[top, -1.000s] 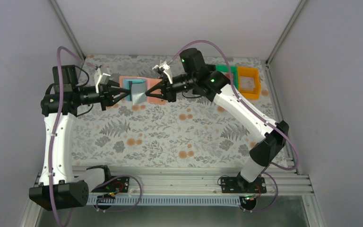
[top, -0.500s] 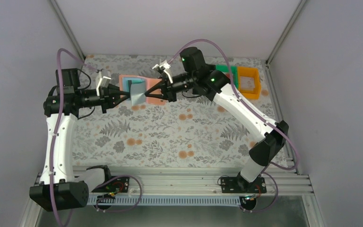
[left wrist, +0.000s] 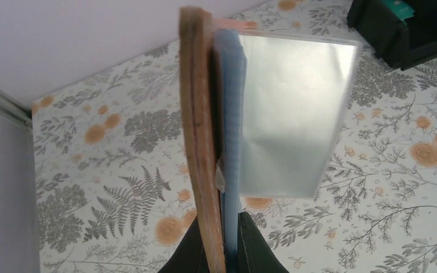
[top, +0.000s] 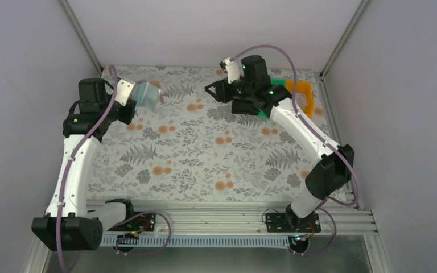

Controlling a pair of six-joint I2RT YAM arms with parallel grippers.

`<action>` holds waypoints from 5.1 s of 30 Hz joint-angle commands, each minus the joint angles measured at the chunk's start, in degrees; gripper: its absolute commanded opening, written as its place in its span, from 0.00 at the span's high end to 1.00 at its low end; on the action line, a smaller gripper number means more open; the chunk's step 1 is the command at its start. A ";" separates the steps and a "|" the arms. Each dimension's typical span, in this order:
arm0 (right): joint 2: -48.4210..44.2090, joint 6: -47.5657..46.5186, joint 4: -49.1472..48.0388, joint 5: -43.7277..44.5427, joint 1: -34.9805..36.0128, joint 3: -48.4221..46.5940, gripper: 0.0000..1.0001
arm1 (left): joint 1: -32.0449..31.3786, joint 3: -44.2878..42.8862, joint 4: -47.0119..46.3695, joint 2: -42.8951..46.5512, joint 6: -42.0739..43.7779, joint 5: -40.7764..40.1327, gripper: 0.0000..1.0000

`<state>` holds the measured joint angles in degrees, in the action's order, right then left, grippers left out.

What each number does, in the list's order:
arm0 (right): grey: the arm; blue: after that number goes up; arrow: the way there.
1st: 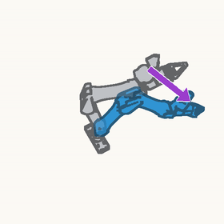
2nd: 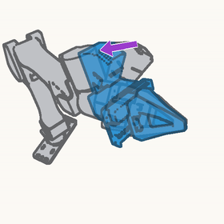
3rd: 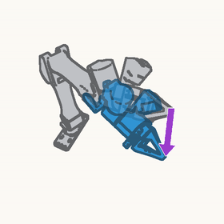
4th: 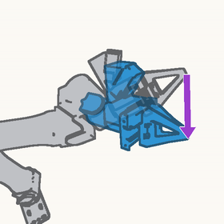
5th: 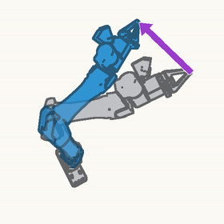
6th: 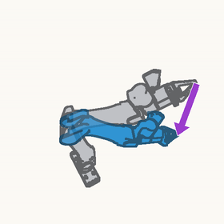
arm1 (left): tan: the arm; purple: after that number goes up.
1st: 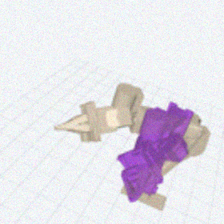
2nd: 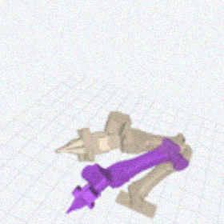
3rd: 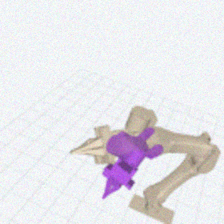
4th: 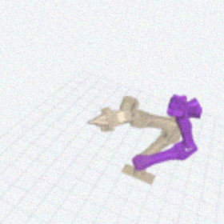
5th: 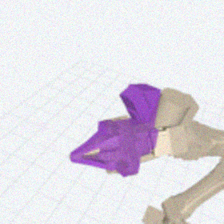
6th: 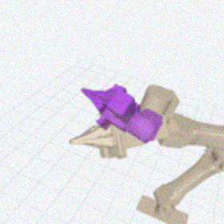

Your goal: Take the credit cards out of the card holder

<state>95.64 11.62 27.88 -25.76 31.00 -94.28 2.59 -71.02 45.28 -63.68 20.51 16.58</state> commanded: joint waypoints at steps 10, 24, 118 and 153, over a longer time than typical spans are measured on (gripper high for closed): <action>-3.19 4.57 -26.32 -18.64 15.05 3.52 0.63 | 0.99 -5.75 3.63 -0.99 -0.03 43.88 0.98; -2.16 0.34 -17.68 -16.28 12.16 2.41 0.70 | 2.51 -7.12 10.52 -0.83 8.48 58.10 0.98; -1.36 -8.73 -5.95 -26.22 11.15 -5.67 0.69 | 5.77 -3.02 13.78 0.09 14.11 69.98 0.98; -1.66 -12.36 -3.27 -25.53 13.74 -5.96 0.96 | 5.85 -2.89 13.95 0.20 14.33 70.06 0.86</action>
<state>96.53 1.19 23.03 -53.32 44.84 -100.44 8.64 -72.73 61.71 -64.01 35.14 83.61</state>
